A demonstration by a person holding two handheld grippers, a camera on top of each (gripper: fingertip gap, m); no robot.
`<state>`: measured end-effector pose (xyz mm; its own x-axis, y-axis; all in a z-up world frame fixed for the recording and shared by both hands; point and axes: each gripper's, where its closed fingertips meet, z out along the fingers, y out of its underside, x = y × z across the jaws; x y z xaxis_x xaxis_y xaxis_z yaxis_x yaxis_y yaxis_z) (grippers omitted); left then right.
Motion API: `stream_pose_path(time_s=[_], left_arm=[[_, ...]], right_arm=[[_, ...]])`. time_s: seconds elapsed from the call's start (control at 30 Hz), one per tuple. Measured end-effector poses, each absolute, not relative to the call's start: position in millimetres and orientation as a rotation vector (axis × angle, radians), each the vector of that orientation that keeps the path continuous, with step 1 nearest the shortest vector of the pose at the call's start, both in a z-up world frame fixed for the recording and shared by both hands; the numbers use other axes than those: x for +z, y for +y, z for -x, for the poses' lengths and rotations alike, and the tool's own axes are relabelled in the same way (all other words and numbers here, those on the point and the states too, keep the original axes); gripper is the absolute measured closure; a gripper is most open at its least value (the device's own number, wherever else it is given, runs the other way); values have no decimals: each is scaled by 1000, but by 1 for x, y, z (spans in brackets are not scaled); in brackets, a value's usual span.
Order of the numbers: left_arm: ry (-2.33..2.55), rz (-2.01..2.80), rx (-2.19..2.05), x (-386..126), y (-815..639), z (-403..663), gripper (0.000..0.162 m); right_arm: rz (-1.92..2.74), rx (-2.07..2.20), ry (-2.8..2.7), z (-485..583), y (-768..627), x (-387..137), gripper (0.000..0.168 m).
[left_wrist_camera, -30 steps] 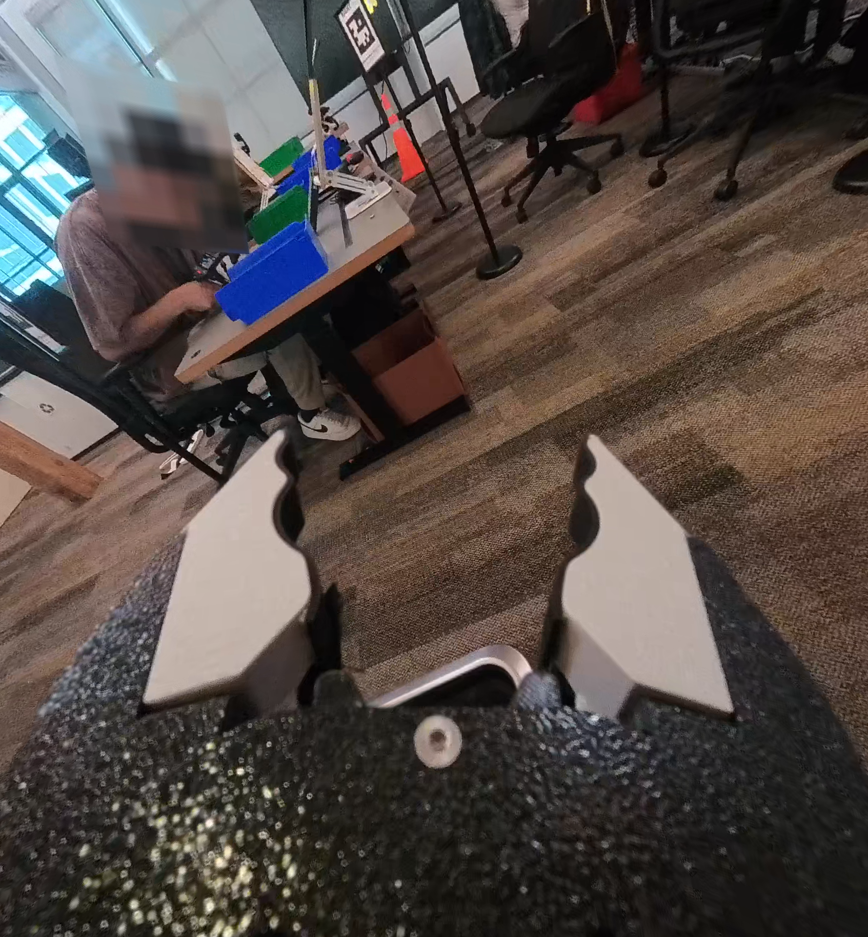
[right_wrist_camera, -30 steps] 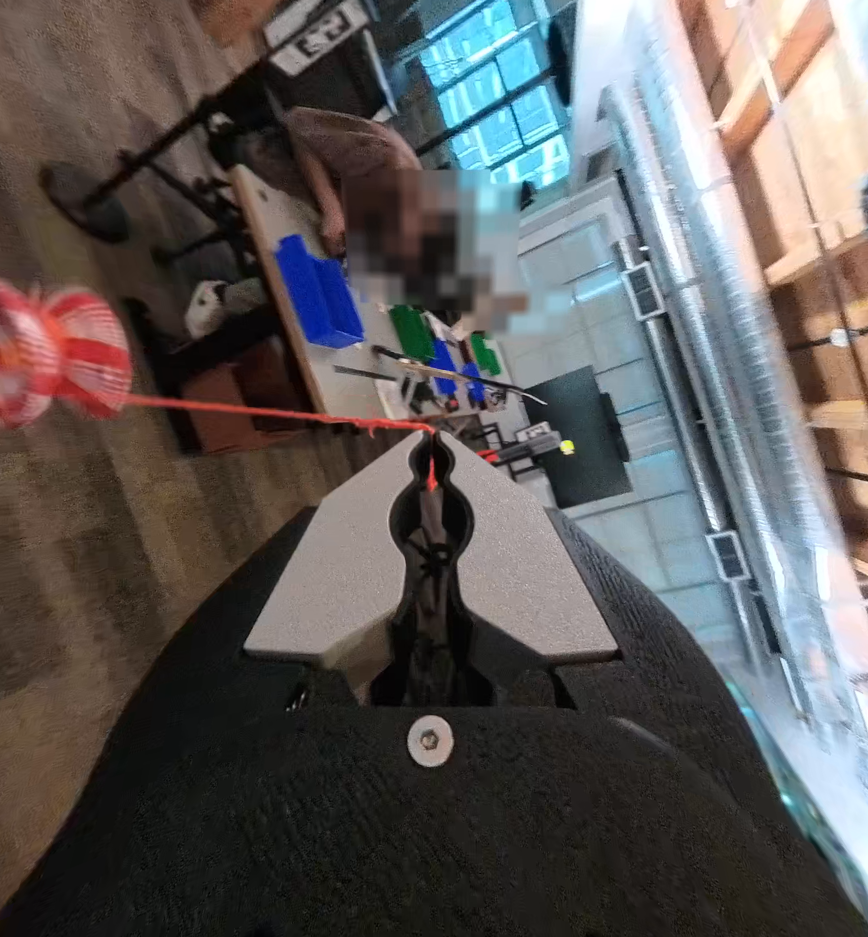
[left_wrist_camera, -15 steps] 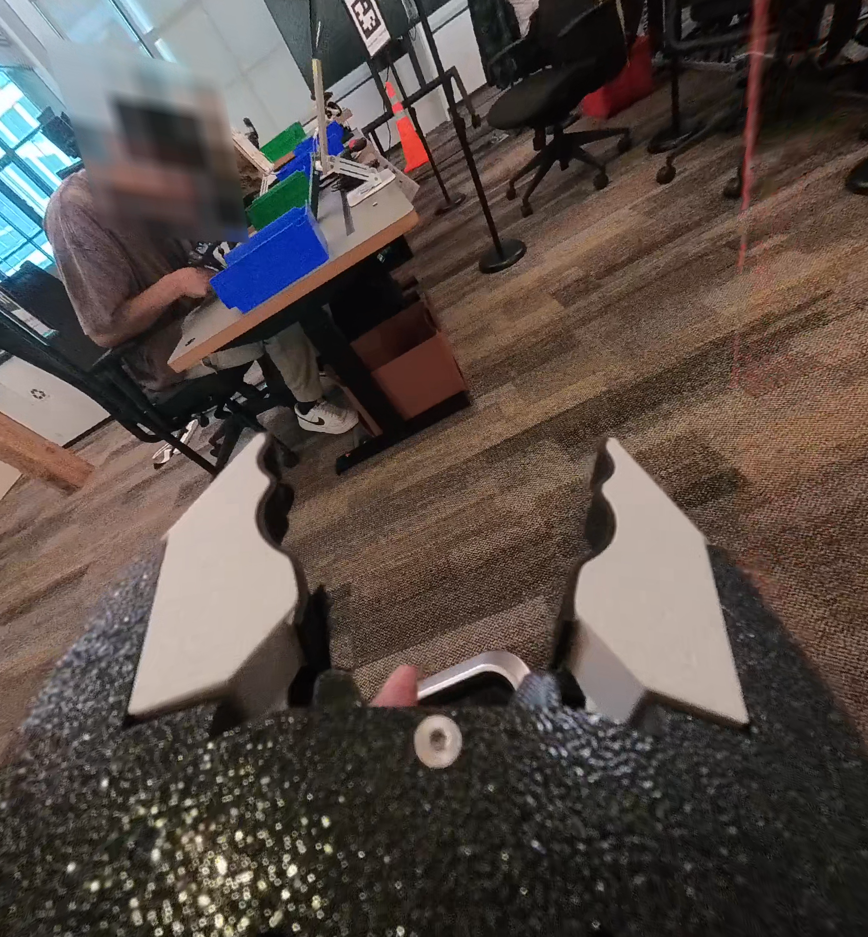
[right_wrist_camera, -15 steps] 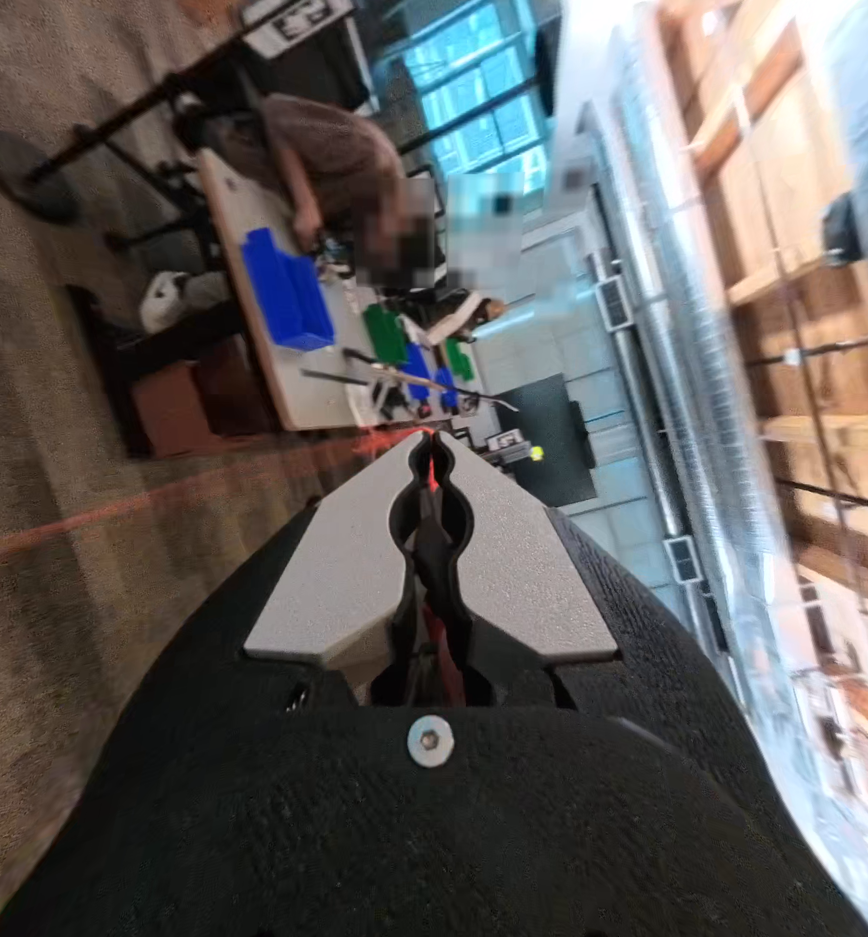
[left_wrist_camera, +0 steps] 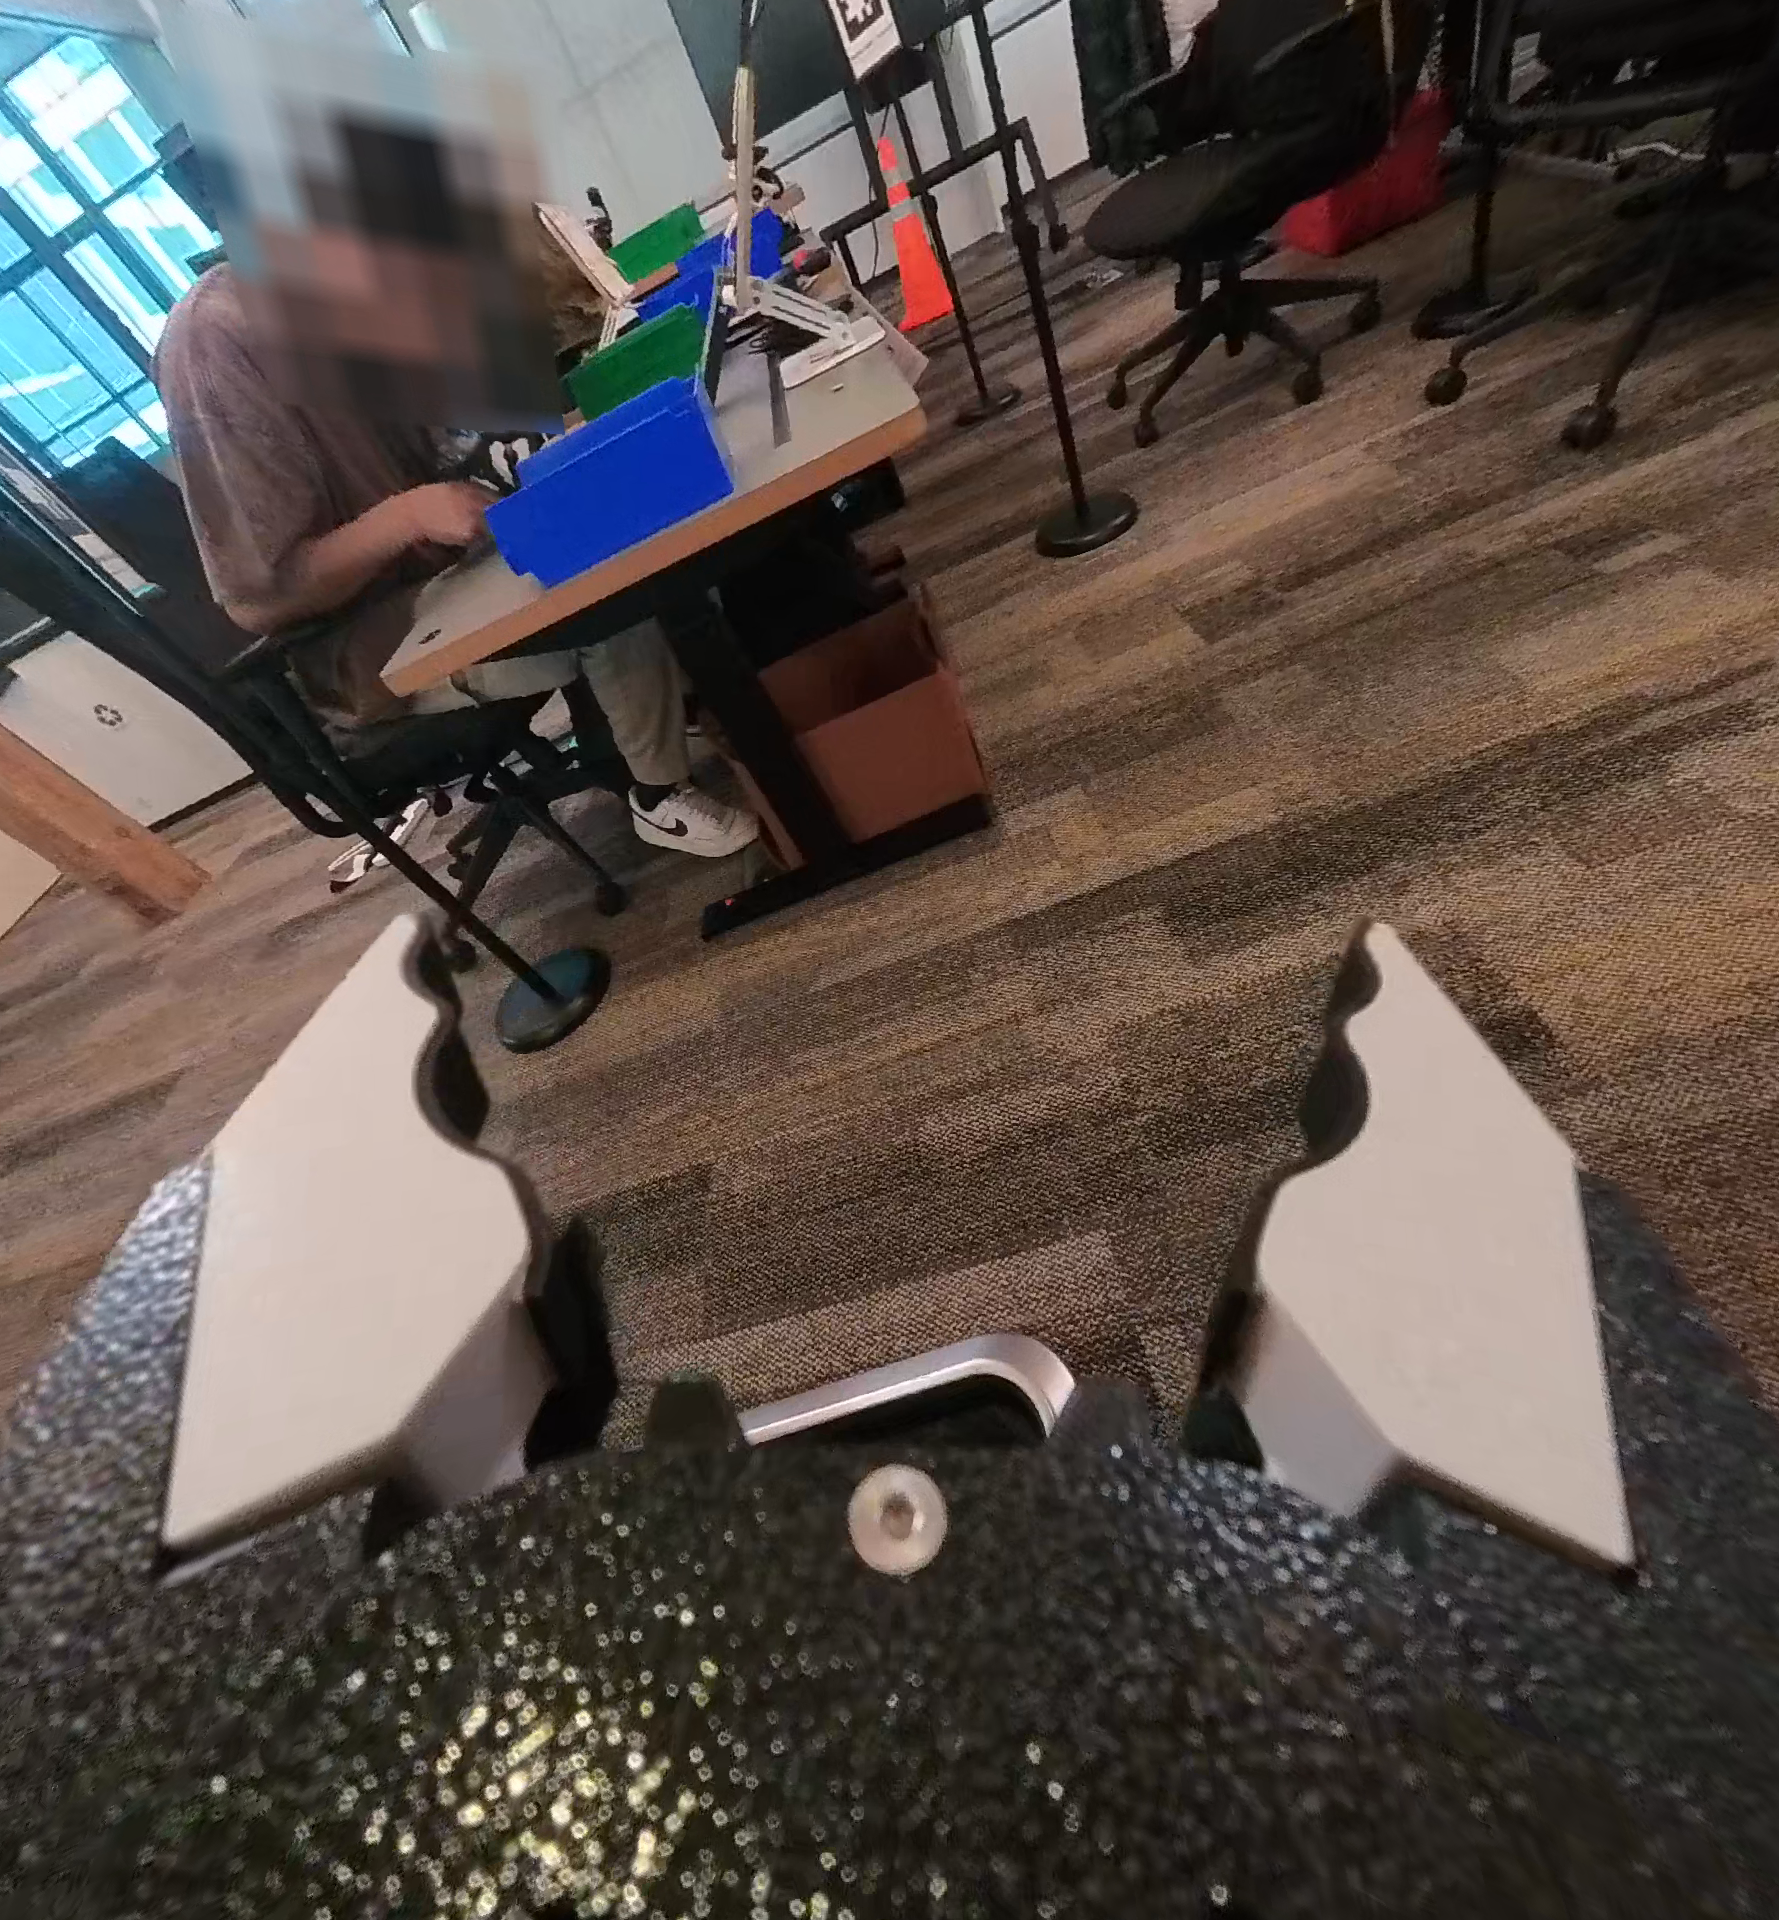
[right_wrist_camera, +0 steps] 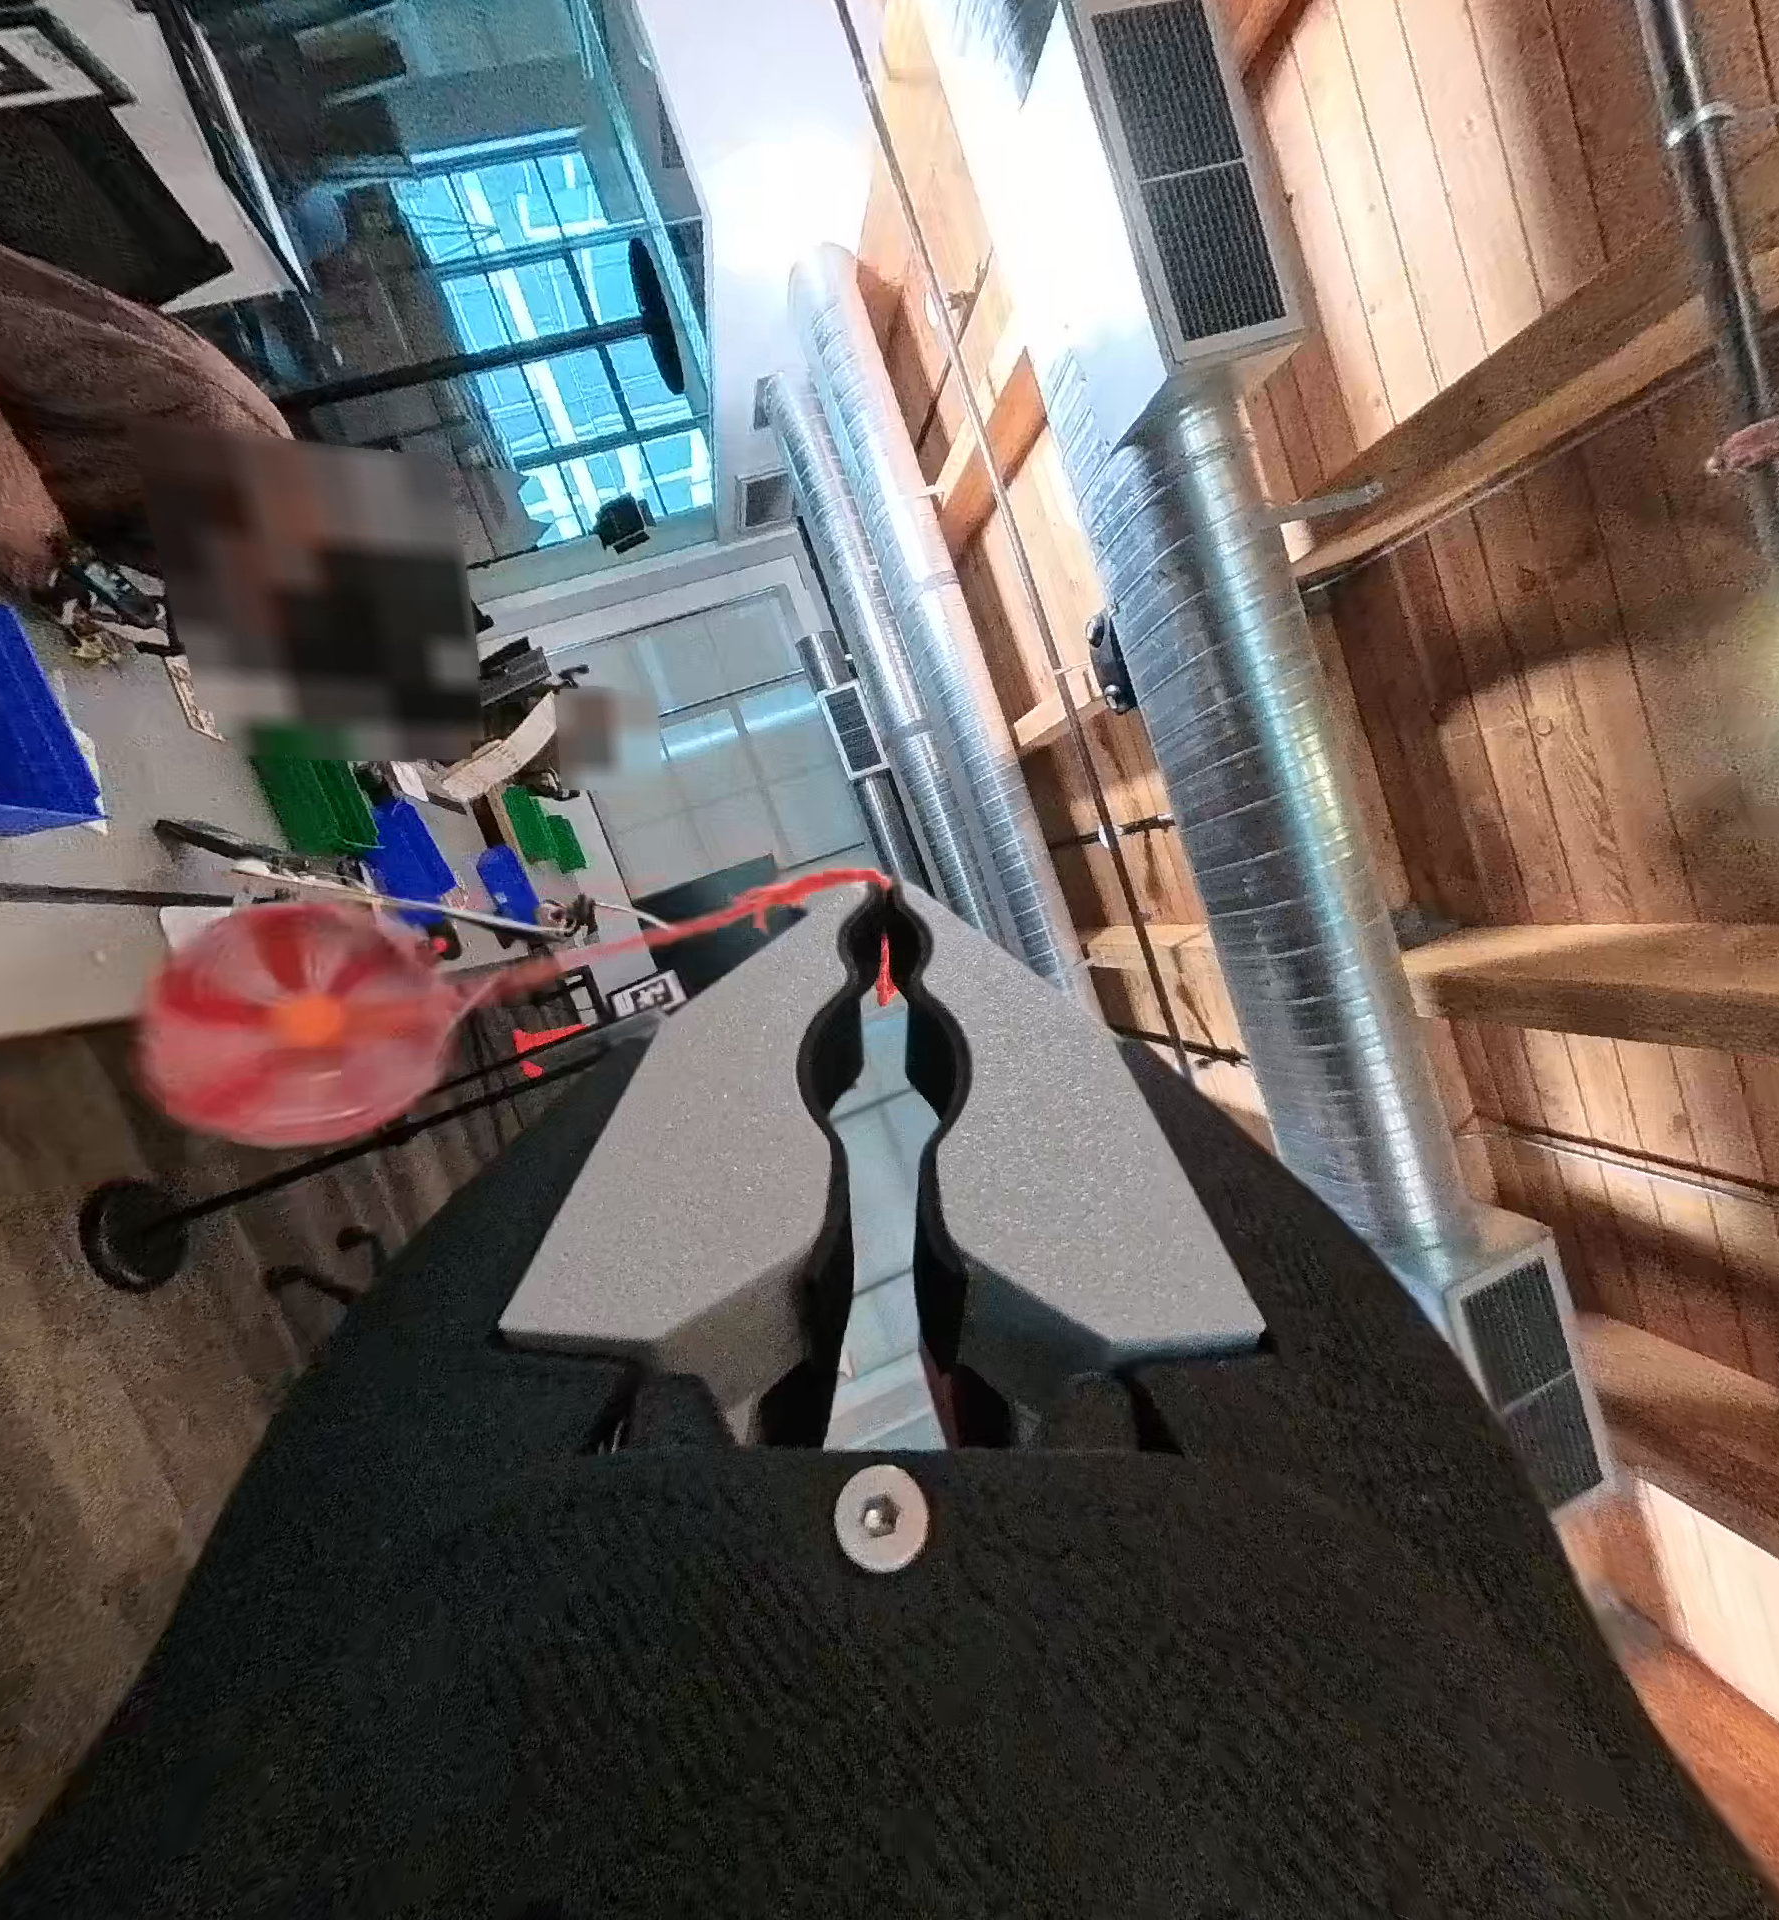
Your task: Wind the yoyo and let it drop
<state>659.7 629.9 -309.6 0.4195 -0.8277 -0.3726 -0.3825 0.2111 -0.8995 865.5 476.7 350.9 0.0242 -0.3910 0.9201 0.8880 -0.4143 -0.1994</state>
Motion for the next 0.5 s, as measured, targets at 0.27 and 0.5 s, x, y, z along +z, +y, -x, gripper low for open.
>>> stream_pose_path(time_s=[0.27, 0.5], left_arm=[[1198, 1410, -427, -315, 629, -661, 3], [1238, 1433, -413, -322, 629, -667, 4]], right_arm=[[1422, -1559, -556, -890, 486, 289, 168], [1795, -1265, -593, -879, 488, 59, 168]])
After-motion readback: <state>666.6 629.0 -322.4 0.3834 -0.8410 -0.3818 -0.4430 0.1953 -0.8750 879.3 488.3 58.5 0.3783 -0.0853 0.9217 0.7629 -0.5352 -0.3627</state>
